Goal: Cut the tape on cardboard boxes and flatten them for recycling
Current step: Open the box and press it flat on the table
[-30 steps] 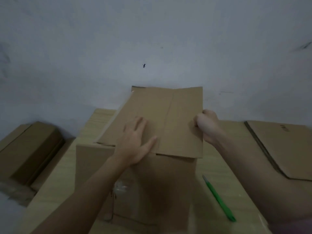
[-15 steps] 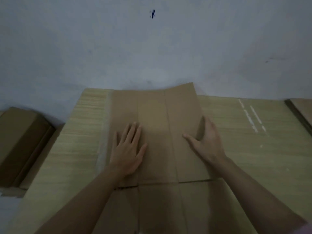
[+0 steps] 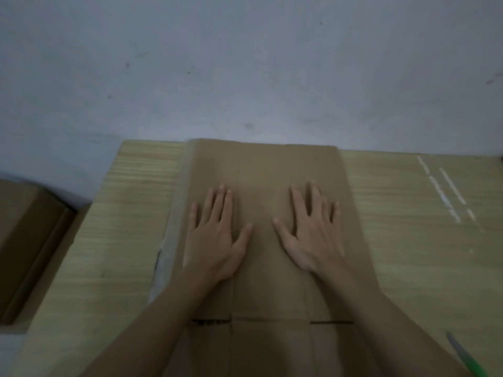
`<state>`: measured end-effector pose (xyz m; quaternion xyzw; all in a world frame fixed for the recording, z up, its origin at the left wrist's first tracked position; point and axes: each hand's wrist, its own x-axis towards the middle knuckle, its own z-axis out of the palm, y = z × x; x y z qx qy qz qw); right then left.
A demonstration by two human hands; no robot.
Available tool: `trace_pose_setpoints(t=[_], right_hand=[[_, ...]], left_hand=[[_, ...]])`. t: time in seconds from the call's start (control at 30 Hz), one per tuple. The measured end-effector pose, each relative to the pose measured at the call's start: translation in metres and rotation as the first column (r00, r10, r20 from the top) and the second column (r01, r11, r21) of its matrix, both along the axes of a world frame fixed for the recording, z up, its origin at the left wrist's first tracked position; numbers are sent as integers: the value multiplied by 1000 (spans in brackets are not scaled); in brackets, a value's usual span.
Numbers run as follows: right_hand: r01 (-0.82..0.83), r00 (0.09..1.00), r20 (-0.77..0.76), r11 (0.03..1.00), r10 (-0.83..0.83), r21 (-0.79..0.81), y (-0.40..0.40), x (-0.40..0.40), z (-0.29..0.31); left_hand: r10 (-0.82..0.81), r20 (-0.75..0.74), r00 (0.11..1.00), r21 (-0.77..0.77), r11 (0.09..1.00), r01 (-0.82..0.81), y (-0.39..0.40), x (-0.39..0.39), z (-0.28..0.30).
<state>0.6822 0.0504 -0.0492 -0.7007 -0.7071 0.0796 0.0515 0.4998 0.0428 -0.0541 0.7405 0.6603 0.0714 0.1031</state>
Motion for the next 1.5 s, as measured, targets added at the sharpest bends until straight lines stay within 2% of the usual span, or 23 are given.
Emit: trace_pose_setpoints(t=[0.13, 0.23, 0.33, 0.4, 0.5, 0.63, 0.7, 0.93, 1.0, 1.1, 1.17, 1.27, 1.33, 1.4, 1.5], right_hand=[[25, 996, 82, 997, -19, -73, 5, 2, -2], [32, 999, 33, 984, -26, -174, 10, 0, 8], [16, 1000, -19, 982, -20, -187, -8, 4, 23], [-31, 999, -9, 990, 30, -140, -45, 1, 21], [-57, 998, -26, 998, 58, 21, -116, -12, 8], [-22, 1000, 13, 994, 21, 108, -154, -17, -8], [-16, 999, 38, 993, 12, 113, -154, -18, -11], [-49, 998, 29, 996, 52, -77, -145, -14, -2], [24, 1000, 2, 997, -24, -77, -149, -3, 5], [229, 972, 83, 966, -221, -117, -159, 14, 9], [258, 965, 93, 953, -245, -157, -161, 16, 9], [237, 971, 66, 960, -230, -147, -159, 17, 10], [274, 962, 36, 952, -272, -136, -160, 19, 12], [402, 913, -8, 903, -407, -153, -162, 19, 17], [466, 885, 78, 876, -459, -127, -160, 13, 24]], left_hand=[[-4, -58, 998, -23, 1000, 3, 3, 3, -3], [-26, -65, 998, -88, 996, 20, 8, 1, 4], [-72, -52, 996, -179, 982, 62, -2, -2, 21], [-102, -25, 995, -131, 987, 97, -32, -3, 24], [-140, 59, 988, 34, 990, 138, -100, 3, 13], [-131, 8, 991, 92, 987, 130, -140, 5, -5], [-128, -28, 991, 115, 985, 130, -139, 6, -7], [-193, -30, 981, 89, 977, 195, -127, -2, -5], [-126, 33, 991, 74, 990, 123, -128, -15, -3], [84, 62, 995, 63, 994, -88, -131, -37, -5], [89, 26, 996, 43, 995, -90, -132, -42, -6], [93, 71, 993, 43, 994, -97, -131, -42, -1], [175, 180, 968, 4, 984, -179, -132, -43, 7], [316, 297, 901, -13, 945, -328, -131, -44, 13], [371, 365, 854, -33, 922, -387, -127, -48, 23]])
